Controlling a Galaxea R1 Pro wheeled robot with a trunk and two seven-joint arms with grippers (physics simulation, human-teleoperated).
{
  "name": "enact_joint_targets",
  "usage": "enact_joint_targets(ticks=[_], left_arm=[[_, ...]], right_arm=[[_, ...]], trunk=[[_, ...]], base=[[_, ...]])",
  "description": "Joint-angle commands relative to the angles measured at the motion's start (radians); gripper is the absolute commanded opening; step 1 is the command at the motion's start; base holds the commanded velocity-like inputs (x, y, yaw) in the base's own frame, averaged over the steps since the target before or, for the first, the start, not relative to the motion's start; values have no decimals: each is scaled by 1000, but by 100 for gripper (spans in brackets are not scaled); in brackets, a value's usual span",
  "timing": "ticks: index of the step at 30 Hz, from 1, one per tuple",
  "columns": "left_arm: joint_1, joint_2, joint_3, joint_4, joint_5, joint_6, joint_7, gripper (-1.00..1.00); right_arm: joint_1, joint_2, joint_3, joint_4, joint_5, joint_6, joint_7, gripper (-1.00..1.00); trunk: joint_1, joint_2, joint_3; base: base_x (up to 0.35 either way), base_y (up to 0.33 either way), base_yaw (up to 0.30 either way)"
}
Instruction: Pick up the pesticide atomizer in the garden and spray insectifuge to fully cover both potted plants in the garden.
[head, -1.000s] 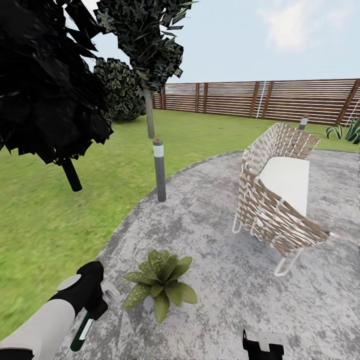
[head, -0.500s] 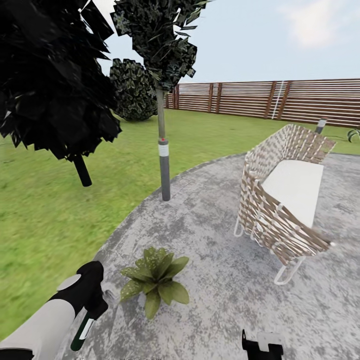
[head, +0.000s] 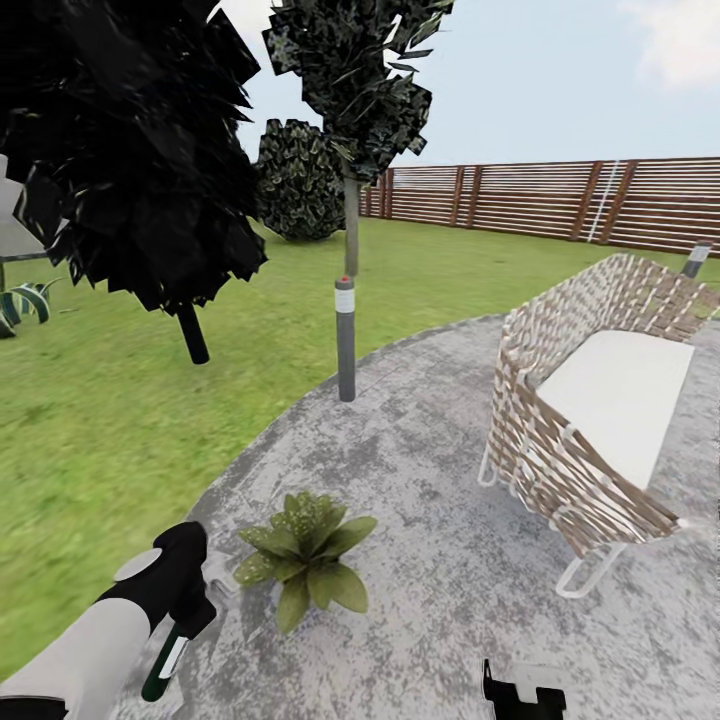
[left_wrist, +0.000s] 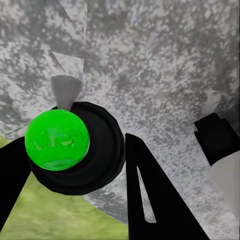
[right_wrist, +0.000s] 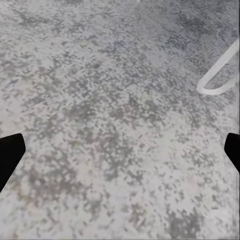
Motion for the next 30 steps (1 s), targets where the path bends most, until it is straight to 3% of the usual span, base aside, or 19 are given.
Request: enact_joint_targets(ticks=[1,6,16,18,30], left_arm=[[0,1,-4,-3,-8,5,-10,-100],[0,1,-4,-5,-8,5,-10,-100],[0,1,-1,-6,-7,6,-10,-100],[0,1,15,-6,-7,6,-10,-100],[0,1,29,-3,-7,5,-12,-100]], right_arm=[[0,0,9,0,-8,-2,-2,100],[0,0,9,0,-8,-2,-3,100],[0,0,9,0,-8,-2,-2,100],[0,0,9,0,-8,-2,-2,100],[-1,1,9,0,-8,-2,-2,100]], trunk=[[0,0,-1],[0,0,-1],[0,0,-1],[0,0,-1],[0,0,-1]], base=[[10,-271,7],[2,-272,59],[-38,-273,266],[7,-273,276],[126,-265,258]])
